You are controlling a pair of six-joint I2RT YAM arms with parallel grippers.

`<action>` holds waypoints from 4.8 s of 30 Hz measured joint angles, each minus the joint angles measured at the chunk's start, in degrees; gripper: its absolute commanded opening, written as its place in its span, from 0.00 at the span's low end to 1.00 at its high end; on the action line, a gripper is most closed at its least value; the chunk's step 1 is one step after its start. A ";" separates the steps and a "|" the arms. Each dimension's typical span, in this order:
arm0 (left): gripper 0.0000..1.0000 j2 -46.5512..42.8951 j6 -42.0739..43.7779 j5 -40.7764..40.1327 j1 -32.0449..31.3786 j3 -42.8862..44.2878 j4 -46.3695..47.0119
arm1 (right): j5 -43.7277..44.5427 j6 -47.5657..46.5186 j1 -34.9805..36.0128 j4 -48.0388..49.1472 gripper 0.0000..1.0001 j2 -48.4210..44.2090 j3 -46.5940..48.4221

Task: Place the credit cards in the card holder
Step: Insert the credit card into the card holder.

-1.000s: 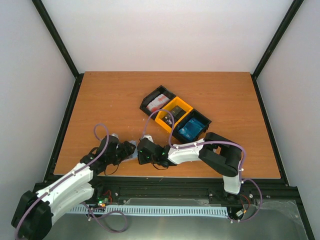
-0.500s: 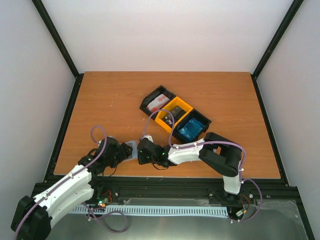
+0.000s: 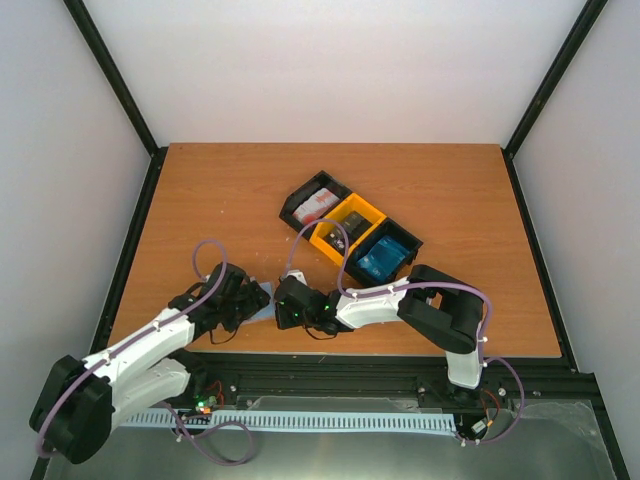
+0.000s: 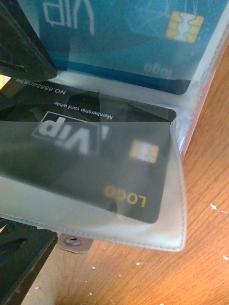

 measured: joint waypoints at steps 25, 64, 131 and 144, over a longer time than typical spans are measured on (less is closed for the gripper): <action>0.85 -17.05 -1.03 0.13 0.00 -9.44 10.21 | -0.09 0.44 0.00 0.20 0.04 -0.02 -0.09; 1.00 0.76 1.38 -6.43 16.04 3.26 -7.50 | 7.96 -9.31 -1.27 -18.99 0.58 3.06 12.92; 0.60 19.78 8.37 28.63 9.14 2.43 22.99 | -8.37 -5.84 -10.01 -17.55 0.51 -9.57 -3.06; 0.61 19.23 8.22 27.02 8.90 2.43 22.47 | -6.51 -7.48 -9.55 -19.23 0.51 -4.48 3.02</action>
